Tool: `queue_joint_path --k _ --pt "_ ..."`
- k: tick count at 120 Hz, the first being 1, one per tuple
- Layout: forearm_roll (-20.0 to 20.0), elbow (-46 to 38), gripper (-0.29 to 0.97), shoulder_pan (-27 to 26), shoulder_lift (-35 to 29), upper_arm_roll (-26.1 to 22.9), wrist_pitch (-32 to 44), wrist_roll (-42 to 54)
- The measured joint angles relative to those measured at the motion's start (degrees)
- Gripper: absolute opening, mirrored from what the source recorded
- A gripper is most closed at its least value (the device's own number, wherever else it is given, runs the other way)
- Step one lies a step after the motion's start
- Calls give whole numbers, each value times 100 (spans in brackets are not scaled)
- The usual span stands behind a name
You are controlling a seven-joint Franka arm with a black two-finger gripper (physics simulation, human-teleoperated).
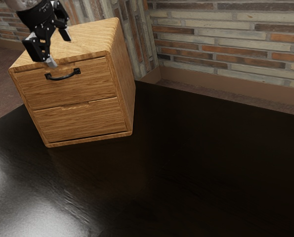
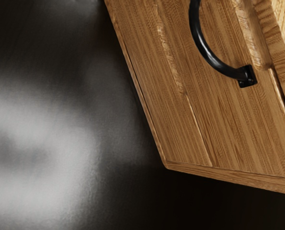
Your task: Pull the drawer handle with one arm to open the drawer
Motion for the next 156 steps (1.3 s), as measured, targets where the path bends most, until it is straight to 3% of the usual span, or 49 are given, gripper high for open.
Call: queue_joint_path --k 12,34,46,57,68,93,114,142,156 --pt "68 -31 68 35 -92 260 56 -50" --pt "61 -288 64 2 32 305 358 -56" --pt "-250 -618 59 60 14 345 825 86" --pt "-560 -818 55 462 48 317 1220 249" --pt "-695 -858 54 1152 113 -124 1504 397" --pt "-877 -933 51 1308 118 -289 1920 680" --pt "-1284 -1467 47 2085 -163 -674 2430 966" --pt "-1112 -1429 45 2182 -209 -672 2232 1184" --pt "-1260 -1476 44 2069 -255 -588 2077 1196"
